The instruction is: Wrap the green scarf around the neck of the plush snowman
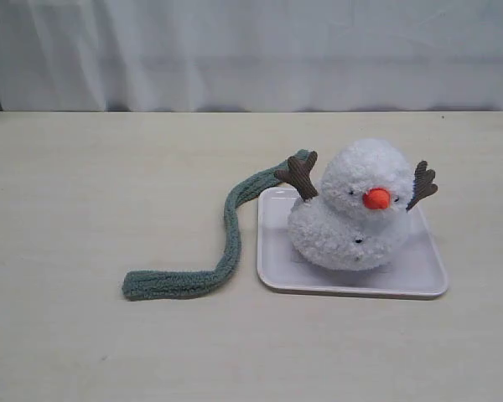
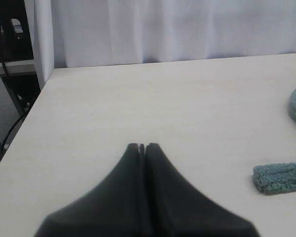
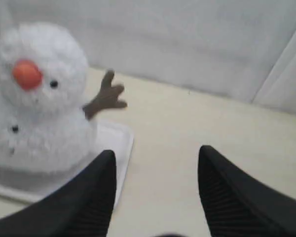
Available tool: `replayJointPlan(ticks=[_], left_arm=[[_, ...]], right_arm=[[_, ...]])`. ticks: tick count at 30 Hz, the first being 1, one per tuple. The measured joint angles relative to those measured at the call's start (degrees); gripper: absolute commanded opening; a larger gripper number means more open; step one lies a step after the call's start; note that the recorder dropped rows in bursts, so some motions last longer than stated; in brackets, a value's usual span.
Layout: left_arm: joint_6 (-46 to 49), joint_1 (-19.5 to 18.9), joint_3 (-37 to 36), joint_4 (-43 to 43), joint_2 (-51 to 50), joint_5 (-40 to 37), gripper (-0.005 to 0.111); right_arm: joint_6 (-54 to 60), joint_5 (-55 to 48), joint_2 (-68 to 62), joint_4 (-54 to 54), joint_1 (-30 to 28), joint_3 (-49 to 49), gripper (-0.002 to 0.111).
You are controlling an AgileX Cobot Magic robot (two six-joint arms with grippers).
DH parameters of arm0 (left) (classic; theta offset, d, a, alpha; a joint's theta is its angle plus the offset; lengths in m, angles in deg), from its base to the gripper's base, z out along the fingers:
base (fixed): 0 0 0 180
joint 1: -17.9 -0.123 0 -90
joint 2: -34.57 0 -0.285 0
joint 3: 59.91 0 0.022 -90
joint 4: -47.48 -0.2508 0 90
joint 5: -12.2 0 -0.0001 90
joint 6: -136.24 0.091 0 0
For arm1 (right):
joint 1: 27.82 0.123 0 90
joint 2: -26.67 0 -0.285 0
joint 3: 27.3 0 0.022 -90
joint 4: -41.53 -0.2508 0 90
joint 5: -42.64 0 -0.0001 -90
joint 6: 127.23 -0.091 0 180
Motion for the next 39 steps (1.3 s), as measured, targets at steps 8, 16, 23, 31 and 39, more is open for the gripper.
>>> replayJointPlan(ticks=[8, 16, 23, 31, 39], left_arm=[[0.00, 0.00, 0.00, 0.00, 0.00, 0.00, 0.000], [0.00, 0.00, 0.00, 0.00, 0.00, 0.00, 0.000], [0.00, 0.00, 0.00, 0.00, 0.00, 0.00, 0.000], [0.00, 0.00, 0.00, 0.00, 0.00, 0.00, 0.000], [0.00, 0.00, 0.00, 0.00, 0.00, 0.00, 0.000]], right_arm=[[-15.24, 38.21, 0.00, -4.67, 0.00, 0.09, 0.049], [-53.36, 42.05, -4.25, 33.37, 0.00, 18.43, 0.091], [-66.35, 41.94, -10.46, 53.01, 0.00, 21.90, 0.090], [-80.07, 41.22, -24.55, 70.12, 0.00, 27.15, 0.034], [-84.18, 57.30, -38.20, 85.56, 0.00, 39.17, 0.004]])
